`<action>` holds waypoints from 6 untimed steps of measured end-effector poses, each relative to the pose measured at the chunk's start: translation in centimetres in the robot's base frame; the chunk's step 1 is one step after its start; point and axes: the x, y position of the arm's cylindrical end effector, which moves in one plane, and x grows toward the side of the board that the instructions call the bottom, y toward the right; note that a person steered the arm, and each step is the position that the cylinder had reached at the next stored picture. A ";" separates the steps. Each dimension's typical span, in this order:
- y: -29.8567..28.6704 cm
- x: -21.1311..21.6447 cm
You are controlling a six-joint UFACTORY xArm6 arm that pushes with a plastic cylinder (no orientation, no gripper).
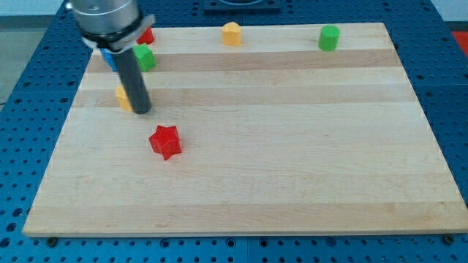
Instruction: Slightly move the yellow hexagon towards the center left of board
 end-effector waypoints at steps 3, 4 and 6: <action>6.3 -4.6; 3.4 -4.7; 0.2 -4.5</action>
